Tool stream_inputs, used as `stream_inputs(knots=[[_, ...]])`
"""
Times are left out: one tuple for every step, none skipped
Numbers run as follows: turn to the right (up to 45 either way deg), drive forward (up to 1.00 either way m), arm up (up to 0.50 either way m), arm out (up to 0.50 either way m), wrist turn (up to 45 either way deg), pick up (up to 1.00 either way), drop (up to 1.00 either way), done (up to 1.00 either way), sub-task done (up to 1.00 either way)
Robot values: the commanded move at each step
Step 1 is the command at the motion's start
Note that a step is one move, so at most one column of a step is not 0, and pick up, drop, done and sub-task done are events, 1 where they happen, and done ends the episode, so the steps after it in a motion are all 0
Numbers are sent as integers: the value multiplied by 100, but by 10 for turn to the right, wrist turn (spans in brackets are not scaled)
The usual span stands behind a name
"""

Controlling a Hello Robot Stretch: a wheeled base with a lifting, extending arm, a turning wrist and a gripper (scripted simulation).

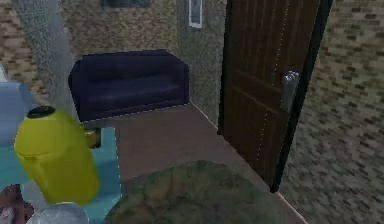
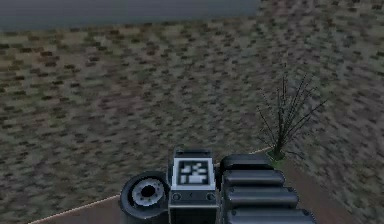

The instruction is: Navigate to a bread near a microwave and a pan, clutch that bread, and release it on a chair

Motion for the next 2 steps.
stream_inputs(knots=[[-450, 0, 0, 0, 0, 0, 0, 0, 0], [-330, 0, 0, 0, 0, 0, 0, 0, 0]])
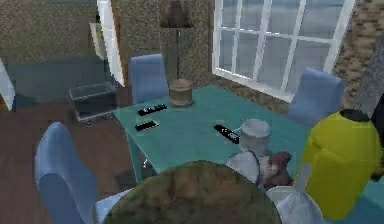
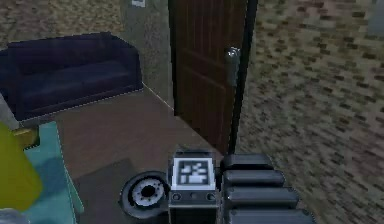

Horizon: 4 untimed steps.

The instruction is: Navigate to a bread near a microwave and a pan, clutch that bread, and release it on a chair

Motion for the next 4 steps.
stream_inputs(knots=[[450, 0, 0, 0, 0, 0, 0, 0, 0], [450, 0, 0, 0, 0, 0, 0, 0, 0], [420, 0, 0, 0, 0, 0, 0, 0, 0], [-450, 0, 0, 0, 0, 0, 0, 0, 0]])
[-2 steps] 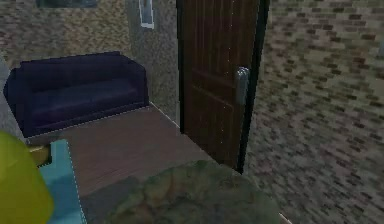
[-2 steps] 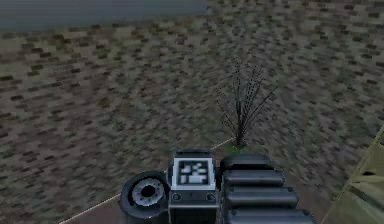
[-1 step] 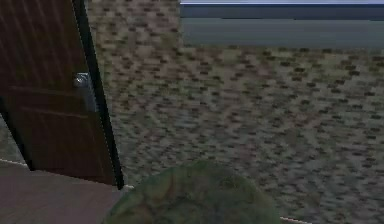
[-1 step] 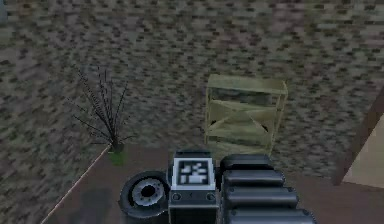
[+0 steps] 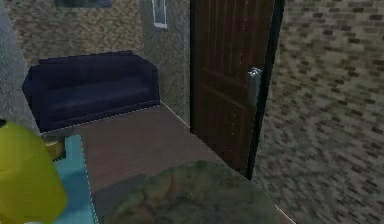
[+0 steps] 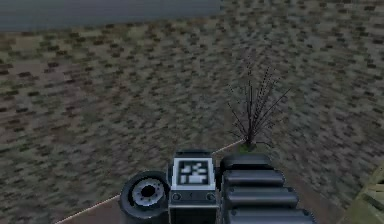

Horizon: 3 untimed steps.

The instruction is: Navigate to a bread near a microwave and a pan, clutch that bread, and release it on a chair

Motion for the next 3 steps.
stream_inputs(knots=[[-450, 0, 0, 0, 0, 0, 0, 0, 0], [-450, 0, 0, 0, 0, 0, 0, 0, 0], [-60, 0, 0, 0, 0, 0, 0, 0, 0]])
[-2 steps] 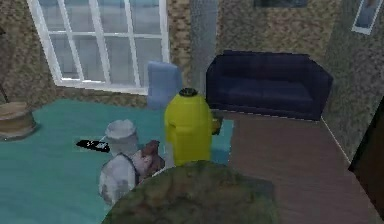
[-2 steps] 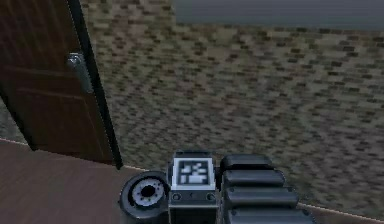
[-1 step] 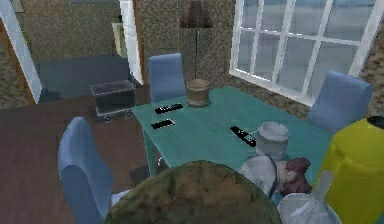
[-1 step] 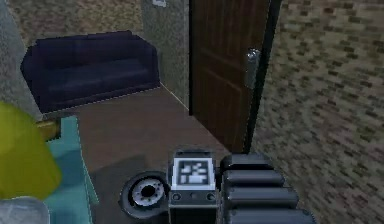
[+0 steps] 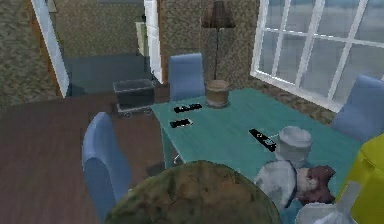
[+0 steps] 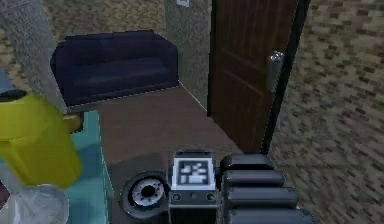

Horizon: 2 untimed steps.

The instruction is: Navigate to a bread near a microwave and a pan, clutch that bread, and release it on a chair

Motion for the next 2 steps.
stream_inputs(knots=[[-180, 0, 0, 0, 0, 0, 0, 0, 0], [0, 35, 0, 0, 0, 0, 0, 0, 0]])
